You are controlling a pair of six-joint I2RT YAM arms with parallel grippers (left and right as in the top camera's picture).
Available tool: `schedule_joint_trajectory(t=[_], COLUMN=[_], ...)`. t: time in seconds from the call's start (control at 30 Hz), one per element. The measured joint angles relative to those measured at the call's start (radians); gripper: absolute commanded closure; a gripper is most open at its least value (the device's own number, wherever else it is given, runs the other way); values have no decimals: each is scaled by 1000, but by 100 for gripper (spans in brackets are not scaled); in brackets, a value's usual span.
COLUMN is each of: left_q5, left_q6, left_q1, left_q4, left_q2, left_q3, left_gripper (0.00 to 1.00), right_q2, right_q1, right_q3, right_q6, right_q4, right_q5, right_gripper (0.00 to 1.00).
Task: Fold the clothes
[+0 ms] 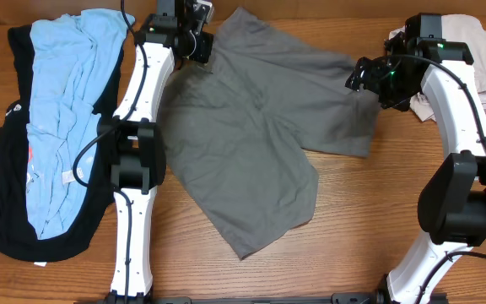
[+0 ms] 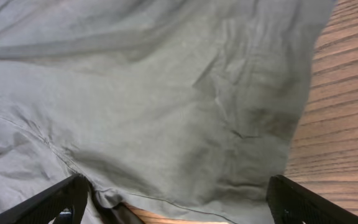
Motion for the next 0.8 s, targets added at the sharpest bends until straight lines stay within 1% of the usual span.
schedule_joint_trajectory(t=[0.23, 0.3, 0.33, 0.37, 0.4, 0.43, 0.47, 0.5, 0.57, 0.67, 0.77, 0.8], left_q5=[-278, -332, -364, -394, -424, -441, -476, -496, -517, -515, -512, -512], left_q6=[35, 39, 39, 35, 27, 12, -19, -53, -131, -203, -244, -247], left_q1=[-2, -1, 0, -1, -1, 0, 0, 2, 10, 26, 55, 60], left_q4=[-11, -31, -56, -85, -120, -146, -214, -256, -355, -423, -432, -435], left_q2=[0, 0, 0, 0, 0, 1, 1, 1, 1, 1, 1, 1], left_q3=[0, 0, 0, 0, 0, 0, 1, 1, 1, 1, 2, 2], left_gripper=[96, 92, 87, 84, 79, 71, 68, 62, 35, 0, 0, 0], right_q2=[0, 0, 0, 0, 0, 0, 0, 0, 0, 0, 0, 2], right_q1=[0, 0, 0, 0, 0, 0, 0, 0, 0, 0, 1, 3], right_q3=[0, 0, 0, 0, 0, 0, 0, -2, -18, -77, -160, -182], right_q6=[0, 0, 0, 0, 2, 5, 10, 18, 31, 54, 79, 84], right_q4=[-7, -15, -21, -32, -40, -50, -55, -59, -52, -19, 36, 60], right_q5=[0, 0, 0, 0, 0, 0, 0, 0, 0, 0, 0, -1], right_gripper=[4, 4, 4, 4, 4, 4, 4, 4, 4, 5, 6, 8])
